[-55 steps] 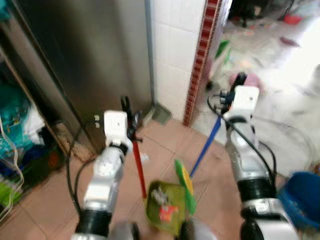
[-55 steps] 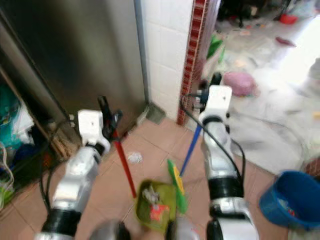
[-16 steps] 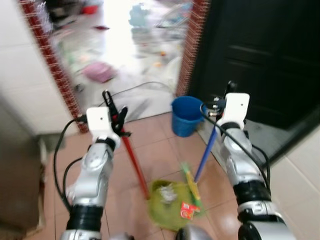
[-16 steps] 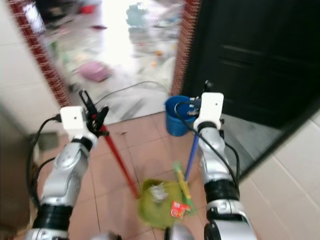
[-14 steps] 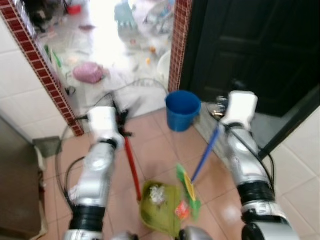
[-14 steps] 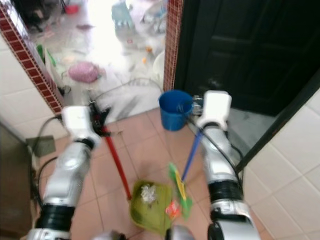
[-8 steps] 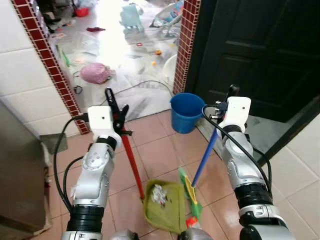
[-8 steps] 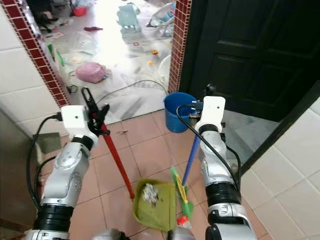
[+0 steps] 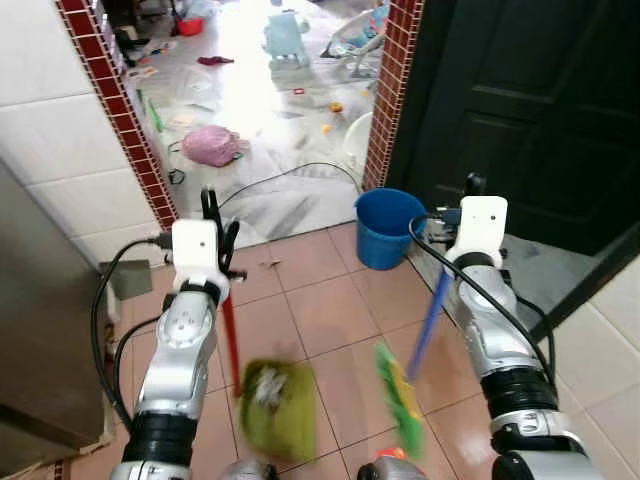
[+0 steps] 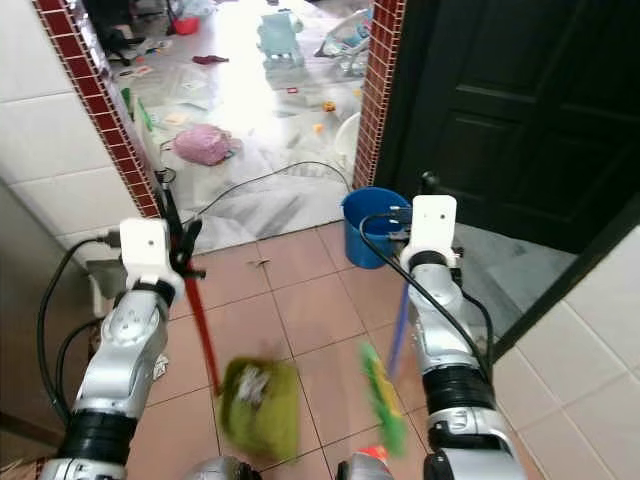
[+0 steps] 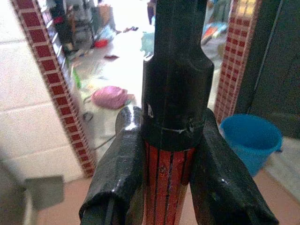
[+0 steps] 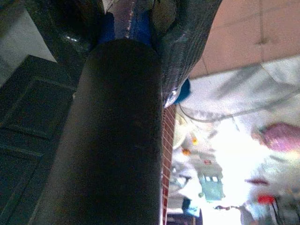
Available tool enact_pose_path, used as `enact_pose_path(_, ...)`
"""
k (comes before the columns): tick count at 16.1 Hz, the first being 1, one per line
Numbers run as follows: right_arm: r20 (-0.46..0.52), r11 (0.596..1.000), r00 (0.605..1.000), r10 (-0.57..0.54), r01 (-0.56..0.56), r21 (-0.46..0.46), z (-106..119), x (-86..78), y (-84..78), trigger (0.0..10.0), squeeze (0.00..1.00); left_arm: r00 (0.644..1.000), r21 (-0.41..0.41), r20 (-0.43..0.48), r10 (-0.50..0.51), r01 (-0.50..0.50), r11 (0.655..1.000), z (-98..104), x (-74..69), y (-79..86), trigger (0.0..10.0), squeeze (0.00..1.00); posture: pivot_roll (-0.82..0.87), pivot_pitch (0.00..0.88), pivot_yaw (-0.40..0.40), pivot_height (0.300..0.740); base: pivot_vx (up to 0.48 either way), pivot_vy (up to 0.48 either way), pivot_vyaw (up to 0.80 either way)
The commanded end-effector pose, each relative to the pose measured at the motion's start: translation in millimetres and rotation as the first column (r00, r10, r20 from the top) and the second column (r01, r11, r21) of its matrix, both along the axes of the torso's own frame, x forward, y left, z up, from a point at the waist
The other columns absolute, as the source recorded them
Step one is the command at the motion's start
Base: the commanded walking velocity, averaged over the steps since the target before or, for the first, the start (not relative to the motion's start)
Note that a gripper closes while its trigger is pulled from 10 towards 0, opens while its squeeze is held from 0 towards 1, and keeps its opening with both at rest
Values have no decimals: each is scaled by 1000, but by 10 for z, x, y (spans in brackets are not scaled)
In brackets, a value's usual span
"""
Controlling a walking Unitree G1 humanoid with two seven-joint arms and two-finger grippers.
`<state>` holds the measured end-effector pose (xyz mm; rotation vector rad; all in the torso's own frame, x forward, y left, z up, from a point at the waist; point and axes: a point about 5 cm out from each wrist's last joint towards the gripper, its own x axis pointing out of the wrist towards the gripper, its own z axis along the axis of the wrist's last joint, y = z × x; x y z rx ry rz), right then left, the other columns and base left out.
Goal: Sweep floor
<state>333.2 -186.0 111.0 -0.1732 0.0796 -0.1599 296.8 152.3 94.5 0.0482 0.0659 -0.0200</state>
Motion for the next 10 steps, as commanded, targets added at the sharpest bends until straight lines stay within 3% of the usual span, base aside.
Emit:
enact_pose_path(1,-81,998,997,-16,11,-60,-113,-31,-61,10000,0,1000,-3,-1,-14,14,1000,9,16,-54,10000,0,-69,0,23,740,0,0,0)
enact_pose_path(6,-203,997,978,-43,30,-69,-272,-92,-76,10000,0,999,-2,-24,-46,46,999,-46,9,-152,10000,0,-76,0,23,740,0,0,0)
enact_pose_path(10,-332,996,940,-73,83,14,-411,-166,-58,10000,0,997,9,-56,-45,46,999,-108,2,-167,10000,0,-82,0,23,740,0,0,0)
